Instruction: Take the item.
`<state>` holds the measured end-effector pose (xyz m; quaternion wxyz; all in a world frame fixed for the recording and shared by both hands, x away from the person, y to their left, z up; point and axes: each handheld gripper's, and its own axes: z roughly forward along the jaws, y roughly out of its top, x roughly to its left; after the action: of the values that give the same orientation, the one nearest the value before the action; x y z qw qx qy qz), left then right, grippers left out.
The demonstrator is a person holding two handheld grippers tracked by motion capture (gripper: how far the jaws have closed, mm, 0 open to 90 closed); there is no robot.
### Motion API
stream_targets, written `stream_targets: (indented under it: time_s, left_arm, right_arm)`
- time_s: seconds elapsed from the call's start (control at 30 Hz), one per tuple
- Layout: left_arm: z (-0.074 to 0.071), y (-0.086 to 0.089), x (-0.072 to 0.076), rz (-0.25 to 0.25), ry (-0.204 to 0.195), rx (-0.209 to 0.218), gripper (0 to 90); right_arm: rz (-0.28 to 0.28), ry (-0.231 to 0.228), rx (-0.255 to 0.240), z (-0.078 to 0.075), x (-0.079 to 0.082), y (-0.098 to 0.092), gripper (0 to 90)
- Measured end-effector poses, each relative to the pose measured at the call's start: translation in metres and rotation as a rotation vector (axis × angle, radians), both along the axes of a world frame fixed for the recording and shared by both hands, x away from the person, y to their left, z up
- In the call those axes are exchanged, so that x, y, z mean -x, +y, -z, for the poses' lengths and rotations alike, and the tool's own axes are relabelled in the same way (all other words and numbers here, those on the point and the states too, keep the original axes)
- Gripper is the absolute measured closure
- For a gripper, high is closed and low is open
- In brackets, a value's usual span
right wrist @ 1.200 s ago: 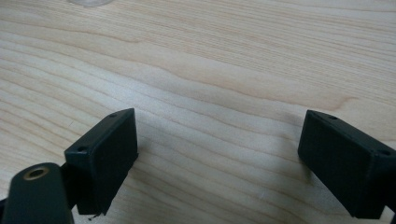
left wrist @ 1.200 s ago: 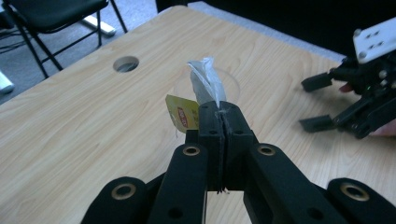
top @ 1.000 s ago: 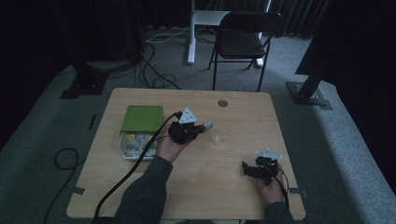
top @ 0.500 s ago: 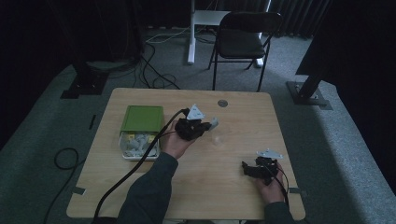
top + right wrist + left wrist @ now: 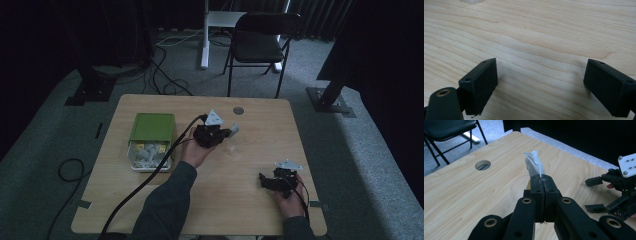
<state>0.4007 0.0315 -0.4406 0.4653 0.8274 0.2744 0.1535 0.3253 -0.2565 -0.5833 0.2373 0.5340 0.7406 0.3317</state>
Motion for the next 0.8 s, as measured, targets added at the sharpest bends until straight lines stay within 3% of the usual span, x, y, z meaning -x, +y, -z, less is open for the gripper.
stream_targets:
  time_s: [0.23,0.27,0.3,0.37,0.47,0.63,0.8]
  left_arm:
    - [0.010,-0.007,-0.008,-0.022,0.008,0.036,89.9]
    - [0.010,-0.008,-0.009,-0.024,0.010,0.028,89.9]
    - [0.011,-0.013,-0.010,-0.023,0.004,-0.025,89.9]
    - [0.009,-0.022,-0.010,-0.012,-0.018,-0.058,89.6]
    - [0.007,-0.026,-0.014,-0.030,-0.011,-0.020,89.6]
    - [0.013,-0.026,-0.015,-0.043,-0.007,-0.052,89.5]
    - [0.018,-0.029,-0.018,-0.035,0.003,-0.047,85.5]
  right_arm:
    - [-0.001,0.000,0.001,0.000,0.000,0.000,11.5]
    - [-0.001,0.000,0.001,0.000,0.000,0.000,11.5]
    - [0.000,0.000,0.000,0.000,0.000,0.000,11.5]
    - [0.000,0.000,0.001,0.000,0.000,0.000,11.5]
    - [0.002,0.002,-0.001,0.000,0.000,0.000,11.5]
    - [-0.001,0.002,-0.002,0.000,0.001,0.000,11.5]
    - [-0.001,0.002,-0.001,0.000,0.001,0.000,11.5]
